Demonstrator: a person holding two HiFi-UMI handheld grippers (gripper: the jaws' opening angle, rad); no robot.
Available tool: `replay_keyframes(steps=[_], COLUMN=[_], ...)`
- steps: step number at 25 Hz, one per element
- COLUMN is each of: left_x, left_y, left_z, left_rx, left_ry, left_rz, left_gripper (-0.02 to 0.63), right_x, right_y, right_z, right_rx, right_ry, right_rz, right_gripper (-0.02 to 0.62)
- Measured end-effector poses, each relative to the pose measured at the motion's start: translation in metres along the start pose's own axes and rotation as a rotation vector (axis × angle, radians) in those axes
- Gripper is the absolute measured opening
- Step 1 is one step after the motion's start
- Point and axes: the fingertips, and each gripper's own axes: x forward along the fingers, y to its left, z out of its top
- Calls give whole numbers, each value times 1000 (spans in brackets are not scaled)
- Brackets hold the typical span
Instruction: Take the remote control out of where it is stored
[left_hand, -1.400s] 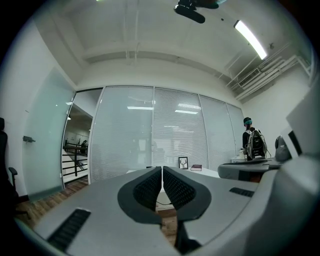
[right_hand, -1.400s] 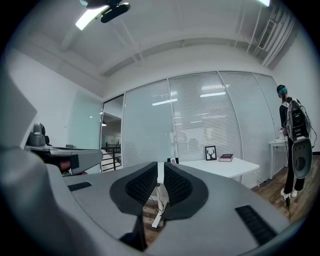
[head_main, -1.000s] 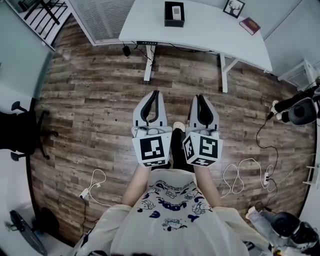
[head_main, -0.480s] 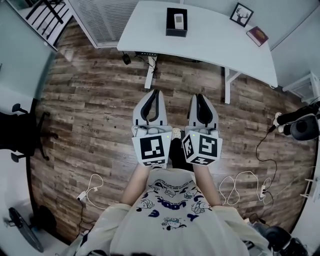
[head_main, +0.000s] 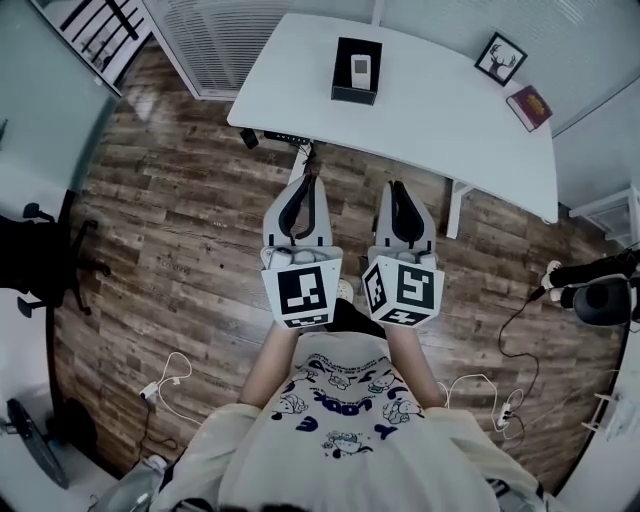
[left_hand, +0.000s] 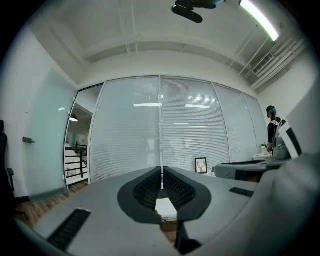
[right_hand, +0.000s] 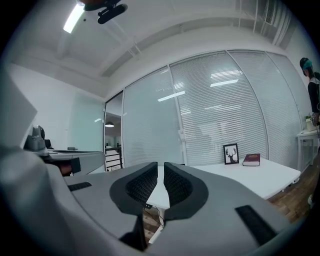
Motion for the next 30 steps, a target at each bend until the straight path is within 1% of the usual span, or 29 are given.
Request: replay_keyframes(steps=[7, 13, 22, 30], left_x=[62, 100, 139, 197], left_y=[-10, -17, -8, 3], left_z=[1, -5, -10, -16], left_rx=[-2, -1, 2, -3], left_ry=[6, 21, 38, 43], left_rz=[37, 40, 50, 19], left_gripper=[23, 23, 23, 23], right_x=[55, 90, 128, 181], right_y=[-35, -58, -67, -80], right_z=[7, 4, -1, -2], right_rx=[-3, 14, 21, 15], right_ry=[4, 15, 35, 40], right_rz=[38, 43, 50, 24], right_gripper=[57, 57, 57, 57])
